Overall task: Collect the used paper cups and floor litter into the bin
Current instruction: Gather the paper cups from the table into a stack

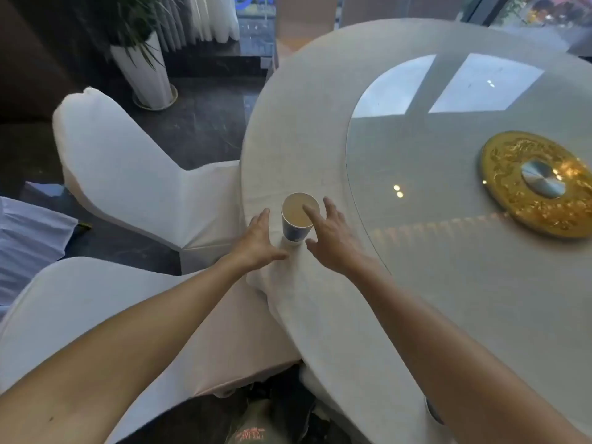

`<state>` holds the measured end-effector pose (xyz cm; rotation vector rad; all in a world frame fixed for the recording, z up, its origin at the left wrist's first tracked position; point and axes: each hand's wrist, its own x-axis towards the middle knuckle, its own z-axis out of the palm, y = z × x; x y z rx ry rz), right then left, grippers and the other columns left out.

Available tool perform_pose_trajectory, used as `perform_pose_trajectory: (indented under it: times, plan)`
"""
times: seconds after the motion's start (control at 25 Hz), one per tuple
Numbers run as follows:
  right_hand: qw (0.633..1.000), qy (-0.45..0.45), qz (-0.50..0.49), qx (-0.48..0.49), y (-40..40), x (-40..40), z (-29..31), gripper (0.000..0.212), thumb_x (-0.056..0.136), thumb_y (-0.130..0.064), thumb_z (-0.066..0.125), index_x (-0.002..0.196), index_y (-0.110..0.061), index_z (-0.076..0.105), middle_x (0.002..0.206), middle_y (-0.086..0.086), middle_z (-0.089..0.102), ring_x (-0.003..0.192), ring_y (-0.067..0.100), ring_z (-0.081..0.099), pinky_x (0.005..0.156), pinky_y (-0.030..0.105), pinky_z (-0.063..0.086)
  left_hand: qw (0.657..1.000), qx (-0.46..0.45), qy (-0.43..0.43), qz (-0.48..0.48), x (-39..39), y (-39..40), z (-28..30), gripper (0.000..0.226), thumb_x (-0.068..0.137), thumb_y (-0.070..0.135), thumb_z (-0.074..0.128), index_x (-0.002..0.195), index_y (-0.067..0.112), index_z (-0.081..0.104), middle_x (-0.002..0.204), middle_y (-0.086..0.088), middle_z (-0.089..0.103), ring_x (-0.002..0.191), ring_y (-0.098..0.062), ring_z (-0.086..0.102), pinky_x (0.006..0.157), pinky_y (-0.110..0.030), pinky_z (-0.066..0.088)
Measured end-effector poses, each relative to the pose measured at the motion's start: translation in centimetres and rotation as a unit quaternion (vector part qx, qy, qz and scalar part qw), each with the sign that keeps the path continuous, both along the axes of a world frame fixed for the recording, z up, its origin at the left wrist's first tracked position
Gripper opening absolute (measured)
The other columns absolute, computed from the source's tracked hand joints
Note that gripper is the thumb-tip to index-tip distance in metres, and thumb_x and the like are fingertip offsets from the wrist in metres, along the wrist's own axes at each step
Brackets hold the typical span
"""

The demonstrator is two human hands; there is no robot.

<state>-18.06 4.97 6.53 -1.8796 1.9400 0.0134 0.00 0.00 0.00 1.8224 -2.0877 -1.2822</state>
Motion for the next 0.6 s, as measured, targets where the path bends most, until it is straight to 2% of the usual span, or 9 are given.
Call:
perform_pose_trajectory:
  times: [0.12, 0.24, 0.4, 0.48, 0.6]
  plan:
    - [0.999, 0.004, -0.036, 0.015, -2.0, 0.3, -1.8, 0.046, 0.099, -0.015, 0.059, 0.143, -0.018, 0.049, 0.161, 0.021, 0.024, 0.136, 0.041, 0.041, 0.1, 0.046, 0.045, 1.0, 0.017, 0.013, -0.013, -0.3, -2.2, -1.6, 0.124, 0.074, 0.033, 0.092, 0.168, 0.017, 0.013, 0.173, -0.008, 0.023, 0.157, -0.027, 0.029, 0.123, -0.038, 0.032]
    - [0.998, -0.017, -0.06, 0.021, -2.0, 0.2, -3.5, 0.023, 0.101, -0.015, 0.053, 0.123, -0.008, 0.057, 0.134, 0.016, 0.047, 0.114, 0.038, 0.054, 0.086, 0.042, 0.05, 0.998, 0.019, 0.043, -0.031, -0.9, -3.0, -2.5, 0.11, 0.073, 0.033, 0.092, 0.163, 0.025, 0.03, 0.16, -0.008, 0.043, 0.147, -0.027, 0.044, 0.116, -0.04, 0.041]
    - [0.98, -0.125, -0.157, 0.01, 0.7, -0.4, -4.0, 0.019, 0.099, -0.021, 0.056, 0.112, -0.008, 0.062, 0.116, 0.012, 0.057, 0.101, 0.032, 0.059, 0.083, 0.039, 0.05, 0.993, 0.008, 0.1, -0.06, -2.1, -2.3, -2.1, 0.092, 0.064, 0.043, 0.091, 0.144, 0.027, 0.051, 0.136, -0.002, 0.061, 0.123, -0.022, 0.059, 0.096, -0.038, 0.052]
    - [0.959, -0.191, -0.207, 0.008, 2.4, -1.0, -3.7, 0.015, 0.095, -0.021, 0.061, 0.102, -0.009, 0.066, 0.108, 0.011, 0.061, 0.098, 0.028, 0.063, 0.081, 0.039, 0.051, 0.99, 0.021, 0.126, -0.062, -2.9, -1.2, -1.9, 0.086, 0.058, 0.045, 0.091, 0.135, 0.032, 0.053, 0.126, 0.004, 0.066, 0.114, -0.018, 0.064, 0.084, -0.032, 0.053]
    - [0.925, -0.258, -0.279, 0.0, 6.6, -3.3, -2.8, 0.006, 0.09, -0.02, 0.063, 0.091, -0.019, 0.069, 0.099, 0.002, 0.065, 0.084, 0.013, 0.068, 0.071, 0.035, 0.051, 0.981, 0.042, 0.158, -0.102, -5.6, 1.2, -1.4, 0.082, 0.057, 0.043, 0.094, 0.126, 0.039, 0.05, 0.116, 0.013, 0.069, 0.106, -0.011, 0.068, 0.081, -0.034, 0.057]
